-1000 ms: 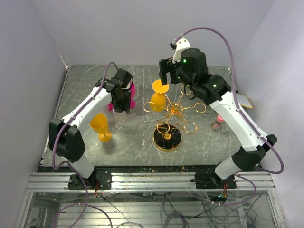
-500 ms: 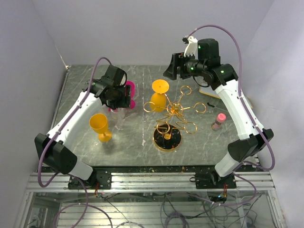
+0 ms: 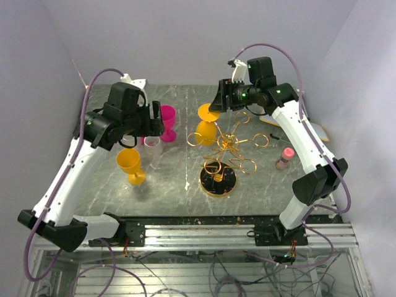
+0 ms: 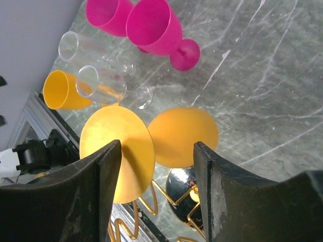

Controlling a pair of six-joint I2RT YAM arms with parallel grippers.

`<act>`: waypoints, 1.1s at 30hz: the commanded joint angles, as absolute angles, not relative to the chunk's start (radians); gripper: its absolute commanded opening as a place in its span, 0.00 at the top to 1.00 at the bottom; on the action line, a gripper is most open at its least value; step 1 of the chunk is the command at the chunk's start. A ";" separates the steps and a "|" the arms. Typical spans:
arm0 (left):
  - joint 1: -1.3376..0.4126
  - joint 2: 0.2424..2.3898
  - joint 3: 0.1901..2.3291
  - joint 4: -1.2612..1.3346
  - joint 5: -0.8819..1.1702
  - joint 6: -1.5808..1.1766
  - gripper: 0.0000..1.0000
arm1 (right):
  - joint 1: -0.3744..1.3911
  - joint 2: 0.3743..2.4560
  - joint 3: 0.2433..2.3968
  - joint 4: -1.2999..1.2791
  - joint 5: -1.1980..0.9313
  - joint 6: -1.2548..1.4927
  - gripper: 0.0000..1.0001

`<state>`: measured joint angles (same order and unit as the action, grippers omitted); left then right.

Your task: Take the wine glass off the wine glass rack

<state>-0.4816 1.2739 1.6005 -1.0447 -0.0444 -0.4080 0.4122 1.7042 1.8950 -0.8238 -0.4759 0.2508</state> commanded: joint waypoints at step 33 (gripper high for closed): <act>-0.488 1.212 1.644 -1.061 -0.051 -0.435 0.12 | 0.405 1.451 1.615 -0.688 -0.469 0.601 1.00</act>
